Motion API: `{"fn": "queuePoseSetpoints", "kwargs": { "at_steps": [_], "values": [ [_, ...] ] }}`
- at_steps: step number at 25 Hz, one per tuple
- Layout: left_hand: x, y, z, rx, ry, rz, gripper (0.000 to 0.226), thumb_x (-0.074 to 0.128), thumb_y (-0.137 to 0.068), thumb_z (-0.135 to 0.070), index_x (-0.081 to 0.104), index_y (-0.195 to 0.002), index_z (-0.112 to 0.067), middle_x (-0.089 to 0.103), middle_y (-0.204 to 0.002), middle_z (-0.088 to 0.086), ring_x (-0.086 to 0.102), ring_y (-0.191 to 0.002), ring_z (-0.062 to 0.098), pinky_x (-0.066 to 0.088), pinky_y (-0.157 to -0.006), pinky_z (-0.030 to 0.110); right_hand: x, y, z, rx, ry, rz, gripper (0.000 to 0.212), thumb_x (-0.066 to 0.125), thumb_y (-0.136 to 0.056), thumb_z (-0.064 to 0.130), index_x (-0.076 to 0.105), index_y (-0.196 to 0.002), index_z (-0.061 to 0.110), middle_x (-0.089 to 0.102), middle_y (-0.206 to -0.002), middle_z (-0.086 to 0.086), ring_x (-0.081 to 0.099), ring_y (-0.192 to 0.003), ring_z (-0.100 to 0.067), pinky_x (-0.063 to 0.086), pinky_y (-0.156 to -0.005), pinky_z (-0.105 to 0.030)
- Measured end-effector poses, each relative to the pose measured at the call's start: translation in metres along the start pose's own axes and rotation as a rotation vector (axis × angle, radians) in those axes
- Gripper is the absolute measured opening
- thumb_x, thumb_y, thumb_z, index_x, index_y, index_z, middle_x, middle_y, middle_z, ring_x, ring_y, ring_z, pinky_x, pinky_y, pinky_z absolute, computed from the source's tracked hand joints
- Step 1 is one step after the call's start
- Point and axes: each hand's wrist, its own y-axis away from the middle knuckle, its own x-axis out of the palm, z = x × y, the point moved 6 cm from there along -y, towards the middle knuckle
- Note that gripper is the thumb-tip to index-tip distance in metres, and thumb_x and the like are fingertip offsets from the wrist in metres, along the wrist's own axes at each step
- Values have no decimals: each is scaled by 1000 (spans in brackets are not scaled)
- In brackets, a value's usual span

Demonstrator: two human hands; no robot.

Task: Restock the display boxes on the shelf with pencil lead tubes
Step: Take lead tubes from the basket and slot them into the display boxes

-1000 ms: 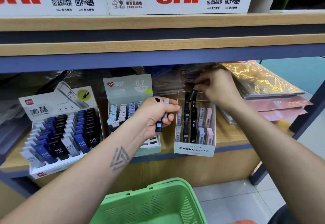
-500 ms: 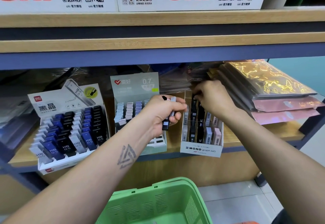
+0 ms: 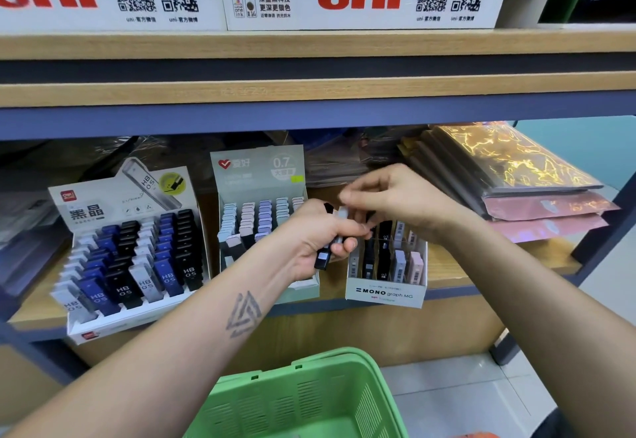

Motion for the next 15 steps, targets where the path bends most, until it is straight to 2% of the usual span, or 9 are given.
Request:
{"fn": "queuePoseSetpoints", "kwargs": {
  "at_steps": [1, 3, 8, 15],
  "values": [
    [1, 1, 0, 6, -5, 7, 20, 64, -87, 13, 60, -107, 12, 64, -81, 23, 50, -44, 10, 34, -35, 14, 5, 4, 1, 9, -11, 60, 15, 75, -90, 16, 77, -102, 7, 77, -86, -10, 72, -77, -17, 57, -67, -25],
    [5, 3, 1, 13, -5, 46, 20, 65, -88, 12, 60, -107, 8, 63, -80, 22, 51, -46, 11, 35, -35, 14, 6, 8, -2, 31, -45, 74, 14, 77, -86, 7, 77, -99, 4, 77, -86, -12, 73, -79, -19, 57, -69, -26],
    [5, 11, 1, -19, -14, 156, 12, 61, -95, 3, 57, -106, 4, 64, -84, 22, 46, -43, 11, 32, -32, 15, -28, 13, -14, 139, -348, -121, 15, 67, -89, -7, 70, -103, -4, 73, -80, -16, 70, -72, -21, 61, -64, -24],
    [-4, 7, 1, -48, 97, 25, 26, 54, -100, -3, 55, -119, 14, 69, -92, 26, 42, -38, 8, 32, -30, 15, -39, 20, -28, 160, -367, -96, 14, 67, -89, -8, 70, -102, -4, 74, -92, -25, 74, -82, -27, 63, -72, -29]
  ]
}}
